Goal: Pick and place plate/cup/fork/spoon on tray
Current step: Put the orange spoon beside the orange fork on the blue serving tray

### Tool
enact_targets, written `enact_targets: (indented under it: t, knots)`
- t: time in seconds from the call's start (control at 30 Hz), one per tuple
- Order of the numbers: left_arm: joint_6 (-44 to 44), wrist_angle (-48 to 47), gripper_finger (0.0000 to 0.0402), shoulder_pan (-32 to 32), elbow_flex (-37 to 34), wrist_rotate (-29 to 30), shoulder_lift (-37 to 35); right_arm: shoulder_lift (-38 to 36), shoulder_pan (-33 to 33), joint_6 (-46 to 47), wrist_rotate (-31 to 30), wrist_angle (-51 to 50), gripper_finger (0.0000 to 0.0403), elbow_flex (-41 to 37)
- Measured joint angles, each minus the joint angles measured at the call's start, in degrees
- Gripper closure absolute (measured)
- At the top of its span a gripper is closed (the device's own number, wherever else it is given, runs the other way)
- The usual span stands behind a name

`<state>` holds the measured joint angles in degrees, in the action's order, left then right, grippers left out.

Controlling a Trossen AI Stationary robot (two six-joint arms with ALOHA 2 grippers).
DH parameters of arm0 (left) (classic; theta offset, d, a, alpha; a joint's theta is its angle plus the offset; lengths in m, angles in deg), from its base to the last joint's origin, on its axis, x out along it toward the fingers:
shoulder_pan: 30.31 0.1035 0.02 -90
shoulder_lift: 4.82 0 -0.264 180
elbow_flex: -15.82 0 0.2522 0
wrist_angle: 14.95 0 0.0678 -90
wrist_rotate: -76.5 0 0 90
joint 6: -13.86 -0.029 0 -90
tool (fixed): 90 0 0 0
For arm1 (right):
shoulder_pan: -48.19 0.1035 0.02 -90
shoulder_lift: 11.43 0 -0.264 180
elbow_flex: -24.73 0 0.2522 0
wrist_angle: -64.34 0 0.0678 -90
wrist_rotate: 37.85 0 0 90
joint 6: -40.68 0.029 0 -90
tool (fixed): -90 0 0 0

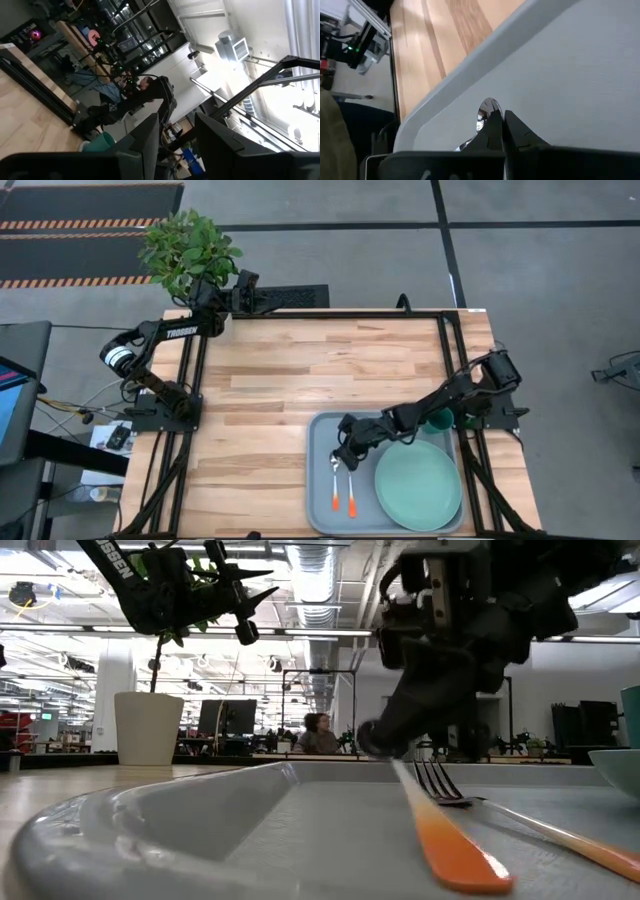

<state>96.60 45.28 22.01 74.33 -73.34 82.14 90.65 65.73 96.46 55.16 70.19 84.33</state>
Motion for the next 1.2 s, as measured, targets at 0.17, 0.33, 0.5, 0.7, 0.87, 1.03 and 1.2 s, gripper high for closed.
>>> enact_targets:
  t: [0.17,0.33,0.5,0.7,0.87,1.03,1.2]
  knots:
    - [-0.22,-0.17,0.0290,0.00,0.00,0.10,0.00,2.68,0.11,0.90,0.50,4.16,0.0401,0.16]
    - [-0.29,-0.19,0.0290,0.00,0.01,0.38,0.00,2.81,0.07,1.32,0.76,4.33,0.0401,0.08]
    - [-1.05,-0.40,0.0290,0.00,0.02,0.51,0.00,2.67,-0.07,1.12,1.71,3.90,0.0400,0.01]
    - [-1.51,-1.75,0.0290,0.00,0.02,0.51,0.00,2.67,-0.07,1.12,1.87,3.28,0.0382,0.01]
    - [-1.51,-1.73,0.0290,-0.02,0.02,0.49,0.00,2.67,-0.04,1.11,1.87,3.06,0.0360,0.01]
    - [-1.53,-1.73,0.0290,-0.02,0.02,0.49,0.00,2.67,-0.06,1.10,1.85,3.04,0.0346,0.01]
    - [-1.55,-1.73,0.0290,-0.02,0.02,0.49,0.00,2.67,-0.12,0.73,1.87,3.04,0.0335,0.01]
